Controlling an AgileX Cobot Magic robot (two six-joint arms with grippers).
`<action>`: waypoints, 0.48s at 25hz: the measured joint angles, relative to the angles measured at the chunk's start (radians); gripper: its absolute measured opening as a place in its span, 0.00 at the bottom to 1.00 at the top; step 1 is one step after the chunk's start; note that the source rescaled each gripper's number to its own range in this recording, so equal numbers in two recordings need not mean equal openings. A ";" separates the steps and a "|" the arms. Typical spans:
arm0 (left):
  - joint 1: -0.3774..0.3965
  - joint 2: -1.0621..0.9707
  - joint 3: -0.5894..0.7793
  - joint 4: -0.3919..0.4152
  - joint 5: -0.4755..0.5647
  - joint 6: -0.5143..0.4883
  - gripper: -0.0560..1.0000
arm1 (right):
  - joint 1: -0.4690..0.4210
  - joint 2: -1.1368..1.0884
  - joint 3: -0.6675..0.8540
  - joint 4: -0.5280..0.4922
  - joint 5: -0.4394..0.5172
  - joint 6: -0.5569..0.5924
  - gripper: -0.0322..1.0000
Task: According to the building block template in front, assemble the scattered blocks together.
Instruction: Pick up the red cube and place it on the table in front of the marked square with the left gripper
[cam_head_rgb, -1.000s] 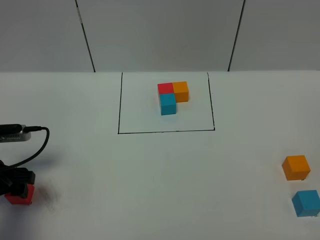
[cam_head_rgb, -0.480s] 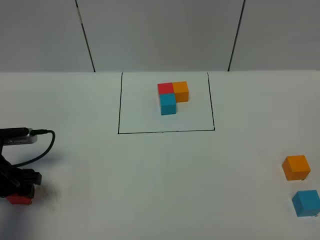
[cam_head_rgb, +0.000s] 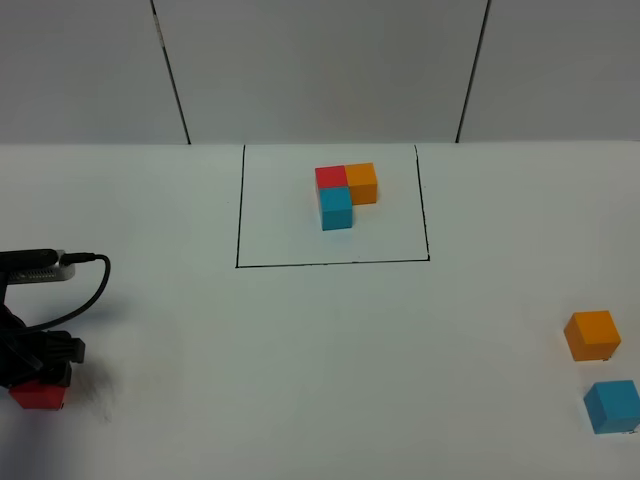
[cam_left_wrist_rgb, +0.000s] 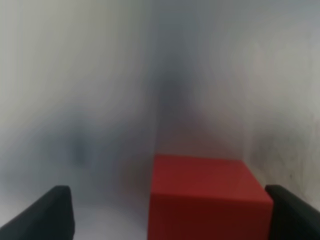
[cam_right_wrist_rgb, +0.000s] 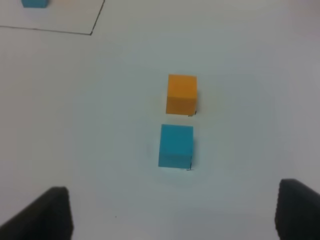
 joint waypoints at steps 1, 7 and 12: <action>0.000 0.000 0.000 0.000 0.000 0.000 0.87 | 0.000 0.000 0.000 0.000 0.000 0.000 0.74; 0.000 0.000 0.000 0.000 0.002 0.000 0.84 | 0.000 0.000 0.000 0.000 0.000 0.000 0.74; 0.000 0.000 0.000 0.000 0.003 0.000 0.56 | 0.000 0.000 0.000 0.000 0.000 0.000 0.74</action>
